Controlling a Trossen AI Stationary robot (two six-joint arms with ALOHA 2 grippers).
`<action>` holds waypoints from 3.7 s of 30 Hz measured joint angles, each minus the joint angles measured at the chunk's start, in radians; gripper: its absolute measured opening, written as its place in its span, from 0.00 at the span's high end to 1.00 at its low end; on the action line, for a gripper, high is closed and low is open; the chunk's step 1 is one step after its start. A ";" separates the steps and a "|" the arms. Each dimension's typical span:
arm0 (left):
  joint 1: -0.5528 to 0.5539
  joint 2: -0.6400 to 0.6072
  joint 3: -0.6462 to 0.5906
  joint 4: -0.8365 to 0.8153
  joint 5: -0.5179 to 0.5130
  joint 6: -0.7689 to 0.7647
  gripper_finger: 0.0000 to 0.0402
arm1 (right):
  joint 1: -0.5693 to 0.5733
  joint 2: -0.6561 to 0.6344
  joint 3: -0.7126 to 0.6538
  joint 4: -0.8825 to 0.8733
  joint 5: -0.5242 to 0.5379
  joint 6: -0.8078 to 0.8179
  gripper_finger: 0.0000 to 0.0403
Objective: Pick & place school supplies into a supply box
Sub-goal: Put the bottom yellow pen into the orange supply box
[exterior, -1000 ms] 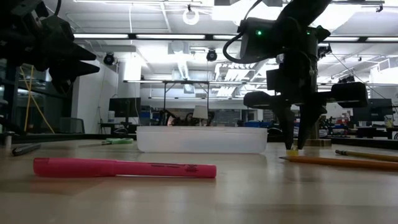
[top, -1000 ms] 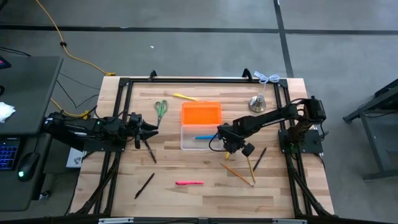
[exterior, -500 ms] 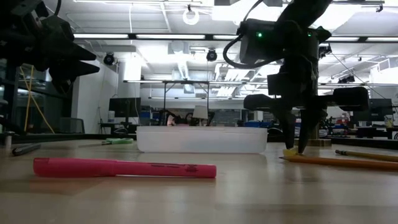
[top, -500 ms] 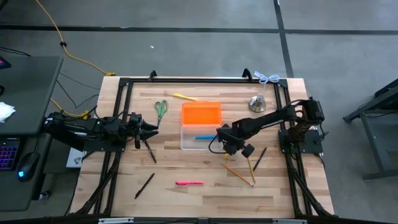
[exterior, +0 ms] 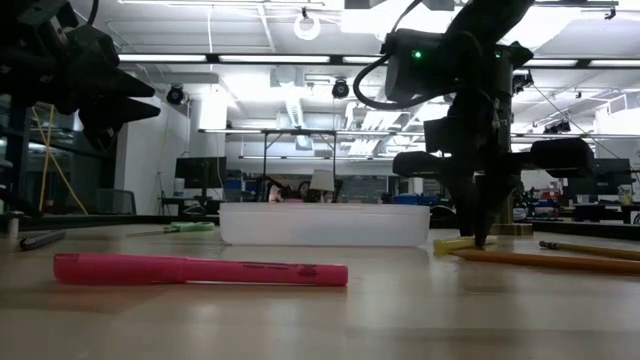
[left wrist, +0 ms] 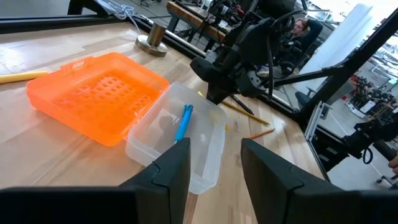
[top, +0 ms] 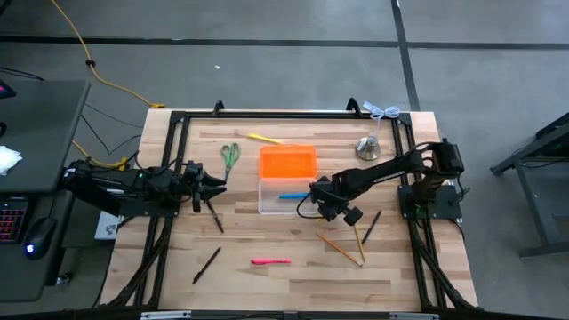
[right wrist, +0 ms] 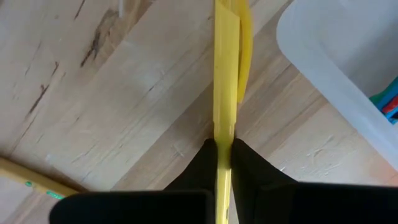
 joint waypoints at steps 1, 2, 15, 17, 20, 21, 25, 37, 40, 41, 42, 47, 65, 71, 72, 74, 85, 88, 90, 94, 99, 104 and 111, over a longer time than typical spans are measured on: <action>0.000 0.000 0.000 0.000 0.000 0.000 0.57 | 0.000 -0.002 0.000 -0.005 0.002 -0.005 0.98; 0.000 0.000 0.000 0.000 0.000 0.000 0.57 | 0.000 -0.006 0.000 -0.012 0.002 -0.010 0.99; 0.000 0.000 0.000 0.000 0.000 0.000 0.57 | 0.013 -0.099 -0.005 -0.180 0.005 -0.036 0.99; 0.000 0.000 0.000 0.000 0.000 0.000 0.57 | 0.024 -0.112 -0.006 -0.210 0.006 -0.037 1.00; 0.000 0.000 0.000 -0.001 0.000 0.000 0.57 | 0.041 -0.126 -0.005 -0.224 0.005 -0.034 1.00; 0.000 0.000 0.000 -0.001 0.000 0.000 0.57 | 0.047 -0.129 -0.005 -0.225 0.007 -0.031 1.00; 0.000 0.000 0.000 -0.001 0.000 0.000 0.57 | 0.067 -0.162 -0.005 -0.236 0.006 0.008 1.00; 0.000 0.000 0.000 -0.001 0.000 0.000 0.57 | 0.074 -0.213 -0.004 -0.253 0.005 0.029 1.00; 0.000 0.000 0.000 -0.001 0.000 0.000 0.57 | 0.074 -0.213 -0.003 -0.252 0.004 0.028 1.00; 0.000 0.000 0.000 -0.001 0.000 0.000 0.57 | 0.074 -0.213 -0.003 -0.252 -0.001 0.028 1.00; 0.000 0.000 0.000 -0.001 0.000 0.000 0.57 | 0.074 -0.213 -0.003 -0.250 -0.007 0.030 1.00; 0.000 0.000 0.000 0.000 0.000 0.000 0.57 | 0.073 -0.213 0.005 -0.214 -0.100 0.124 1.00; 0.000 0.000 0.000 0.000 0.000 0.000 0.57 | 0.051 -0.213 0.216 -0.126 -0.417 0.309 0.99; 0.000 0.000 0.000 0.000 0.000 0.000 0.57 | 0.023 -0.213 0.223 -0.009 -0.466 0.357 0.99; 0.000 0.000 0.000 0.000 0.000 0.000 0.57 | 0.018 -0.213 0.223 0.014 -0.469 0.364 0.99; 0.000 0.000 0.000 0.000 0.000 0.000 0.57 | 0.008 -0.213 0.223 0.058 -0.475 0.367 0.99; 0.000 0.000 0.000 0.000 0.000 0.000 0.57 | -0.069 -0.213 0.223 0.286 -0.476 0.368 0.99; 0.000 0.000 0.000 0.000 0.000 0.000 0.57 | -0.091 -0.213 0.223 0.345 -0.475 0.371 0.99; 0.000 0.000 0.000 0.000 0.000 0.000 0.57 | -0.104 -0.213 0.223 0.379 -0.475 0.370 0.99; 0.000 0.000 0.000 0.000 0.000 0.000 0.57 | -0.130 -0.213 0.223 0.427 -0.475 0.370 0.99; 0.000 0.000 0.000 0.000 0.000 0.000 0.57 | -0.160 -0.213 0.223 0.482 -0.475 0.371 0.99; 0.000 0.000 0.000 0.000 0.000 0.000 0.57 | -0.200 -0.213 0.223 0.595 -0.531 0.446 0.99; 0.000 0.000 0.000 0.000 0.000 0.000 0.57 | -0.270 -0.213 0.223 0.803 -0.715 0.622 0.99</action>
